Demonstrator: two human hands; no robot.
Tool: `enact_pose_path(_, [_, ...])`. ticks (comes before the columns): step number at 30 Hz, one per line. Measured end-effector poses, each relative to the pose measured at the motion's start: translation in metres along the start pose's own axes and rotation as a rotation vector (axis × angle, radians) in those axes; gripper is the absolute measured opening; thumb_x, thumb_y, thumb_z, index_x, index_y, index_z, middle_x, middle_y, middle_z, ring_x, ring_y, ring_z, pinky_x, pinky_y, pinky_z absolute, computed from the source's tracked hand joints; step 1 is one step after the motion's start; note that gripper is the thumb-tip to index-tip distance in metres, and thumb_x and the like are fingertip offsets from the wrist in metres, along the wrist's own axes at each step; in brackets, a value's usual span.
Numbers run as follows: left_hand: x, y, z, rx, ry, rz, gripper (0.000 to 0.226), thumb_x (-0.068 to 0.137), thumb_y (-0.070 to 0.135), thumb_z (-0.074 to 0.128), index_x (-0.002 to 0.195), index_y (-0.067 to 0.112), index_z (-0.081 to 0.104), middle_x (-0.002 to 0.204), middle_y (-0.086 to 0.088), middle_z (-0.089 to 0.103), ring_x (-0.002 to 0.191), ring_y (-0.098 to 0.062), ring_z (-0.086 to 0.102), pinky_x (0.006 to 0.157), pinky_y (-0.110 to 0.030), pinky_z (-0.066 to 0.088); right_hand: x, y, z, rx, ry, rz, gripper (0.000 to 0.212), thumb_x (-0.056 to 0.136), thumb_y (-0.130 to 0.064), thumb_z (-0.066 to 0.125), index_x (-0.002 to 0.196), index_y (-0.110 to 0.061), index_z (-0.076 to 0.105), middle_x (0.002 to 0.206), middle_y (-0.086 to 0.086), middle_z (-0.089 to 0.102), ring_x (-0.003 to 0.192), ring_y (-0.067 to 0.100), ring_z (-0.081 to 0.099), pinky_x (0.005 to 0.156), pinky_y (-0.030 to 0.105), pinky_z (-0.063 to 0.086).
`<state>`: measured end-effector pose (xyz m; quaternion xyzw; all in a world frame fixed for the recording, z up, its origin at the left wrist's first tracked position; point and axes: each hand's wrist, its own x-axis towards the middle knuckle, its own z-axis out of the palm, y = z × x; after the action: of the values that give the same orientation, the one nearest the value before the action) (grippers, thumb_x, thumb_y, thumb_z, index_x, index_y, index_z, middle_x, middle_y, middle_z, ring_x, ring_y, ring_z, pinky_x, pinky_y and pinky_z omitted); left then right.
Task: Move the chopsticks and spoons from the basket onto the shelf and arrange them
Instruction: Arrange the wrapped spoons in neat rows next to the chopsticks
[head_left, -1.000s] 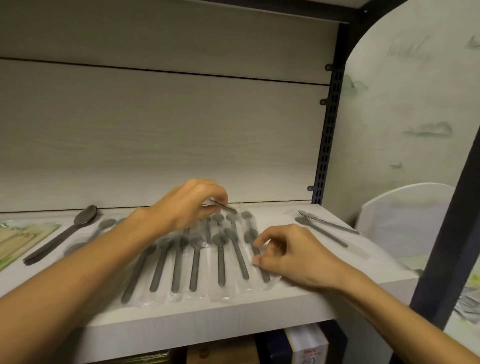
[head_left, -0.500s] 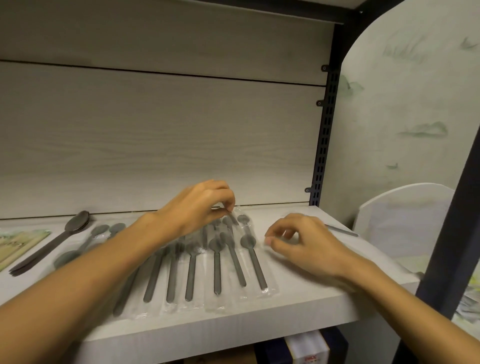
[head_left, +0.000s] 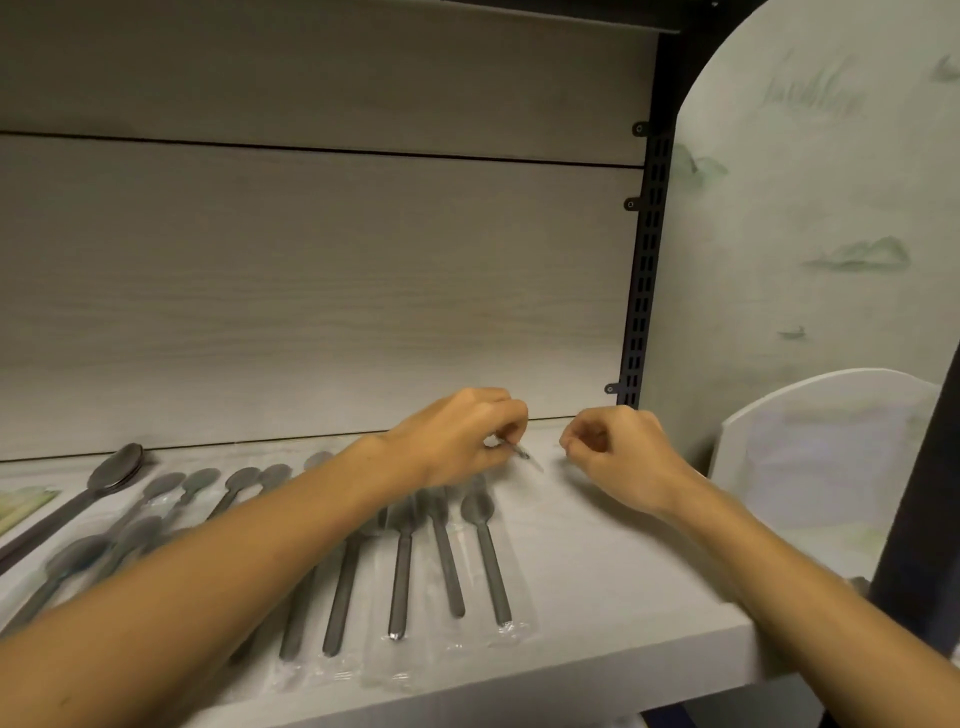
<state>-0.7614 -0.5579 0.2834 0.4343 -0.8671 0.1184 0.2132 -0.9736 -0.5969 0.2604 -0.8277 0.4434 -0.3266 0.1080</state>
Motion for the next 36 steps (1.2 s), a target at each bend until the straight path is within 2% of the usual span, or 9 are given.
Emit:
enact_pose_path(4, [0.01, -0.004, 0.009, -0.107, -0.208, -0.093, 0.016, 0.085, 0.028, 0.071, 0.093, 0.017, 0.063, 0.091, 0.007, 0.065, 0.084, -0.007, 0.057, 0.077, -0.027, 0.05, 0.0, 0.004, 0.001, -0.111, 0.007, -0.067, 0.014, 0.087, -0.023, 0.057, 0.08, -0.028, 0.068, 0.071, -0.019, 0.059, 0.069, -0.008, 0.051, 0.062, 0.009, 0.035])
enact_pose_path(6, [0.01, -0.009, 0.009, -0.215, -0.27, -0.152, 0.015, 0.084, 0.017, 0.071, 0.099, 0.018, 0.068, 0.096, 0.01, 0.069, 0.087, 0.002, 0.059, 0.08, -0.017, 0.049, -0.001, 0.005, 0.001, -0.13, 0.012, -0.088, 0.014, 0.088, -0.025, 0.056, 0.082, -0.027, 0.069, 0.076, -0.016, 0.06, 0.07, -0.005, 0.051, 0.066, 0.016, 0.038])
enact_pose_path(9, [0.008, -0.015, 0.004, -0.277, -0.198, -0.245, 0.033, 0.081, -0.005, 0.053, 0.098, 0.017, 0.07, 0.097, 0.008, 0.071, 0.084, 0.009, 0.059, 0.073, -0.006, 0.044, -0.001, 0.005, 0.001, -0.146, 0.037, -0.103, 0.014, 0.089, -0.027, 0.055, 0.085, -0.027, 0.069, 0.08, -0.014, 0.058, 0.073, 0.002, 0.051, 0.07, 0.023, 0.04])
enact_pose_path(11, [0.006, -0.018, 0.002, -0.255, -0.135, -0.294, 0.037, 0.08, -0.006, 0.047, 0.098, 0.017, 0.069, 0.097, 0.006, 0.071, 0.088, 0.001, 0.061, 0.073, -0.01, 0.046, -0.002, 0.003, 0.0, -0.146, 0.057, -0.098, 0.013, 0.089, -0.027, 0.055, 0.085, -0.026, 0.068, 0.081, -0.013, 0.058, 0.076, 0.006, 0.052, 0.071, 0.025, 0.042])
enact_pose_path(14, [0.007, -0.018, 0.002, -0.16, -0.149, -0.335, 0.035, 0.085, 0.0, 0.045, 0.104, 0.02, 0.068, 0.102, -0.002, 0.069, 0.094, -0.017, 0.06, 0.082, -0.031, 0.05, -0.003, 0.001, -0.002, -0.14, 0.068, -0.055, 0.011, 0.09, -0.028, 0.054, 0.087, -0.027, 0.064, 0.088, -0.006, 0.064, 0.083, 0.014, 0.056, 0.077, 0.033, 0.049])
enact_pose_path(19, [0.012, -0.007, 0.011, -0.114, -0.325, -0.342, 0.031, 0.094, 0.028, 0.049, 0.122, 0.028, 0.062, 0.127, 0.004, 0.061, 0.116, -0.016, 0.054, 0.1, -0.036, 0.044, -0.006, 0.0, -0.005, -0.138, 0.058, 0.012, 0.02, 0.091, -0.028, 0.055, 0.108, -0.022, 0.063, 0.095, -0.003, 0.063, 0.09, 0.018, 0.057, 0.082, 0.036, 0.05])
enact_pose_path(24, [0.012, 0.004, 0.017, -0.131, -0.368, -0.289, 0.037, 0.09, 0.056, 0.052, 0.118, 0.036, 0.066, 0.1, 0.007, 0.061, 0.105, -0.014, 0.055, 0.093, -0.034, 0.046, -0.009, -0.001, -0.007, -0.128, 0.044, 0.038, 0.024, 0.091, -0.028, 0.055, 0.112, -0.021, 0.062, 0.094, -0.003, 0.062, 0.092, 0.019, 0.056, 0.083, 0.036, 0.05])
enact_pose_path(31, [0.017, 0.014, 0.019, -0.099, -0.376, -0.283, 0.036, 0.09, 0.057, 0.049, 0.114, 0.036, 0.067, 0.087, 0.006, 0.056, 0.09, -0.016, 0.055, 0.086, -0.037, 0.049, -0.011, 0.001, -0.008, -0.098, 0.068, 0.071, 0.022, 0.09, -0.026, 0.055, 0.11, -0.021, 0.062, 0.089, -0.004, 0.062, 0.091, 0.02, 0.057, 0.081, 0.036, 0.05])
enact_pose_path(36, [0.019, 0.017, 0.018, -0.124, -0.316, -0.323, 0.03, 0.089, 0.052, 0.057, 0.094, 0.025, 0.072, 0.086, 0.005, 0.065, 0.085, -0.016, 0.059, 0.08, -0.037, 0.052, -0.007, 0.004, -0.013, -0.004, 0.172, 0.134, 0.014, 0.087, -0.021, 0.056, 0.099, -0.02, 0.064, 0.081, -0.006, 0.064, 0.083, 0.018, 0.058, 0.073, 0.029, 0.044])
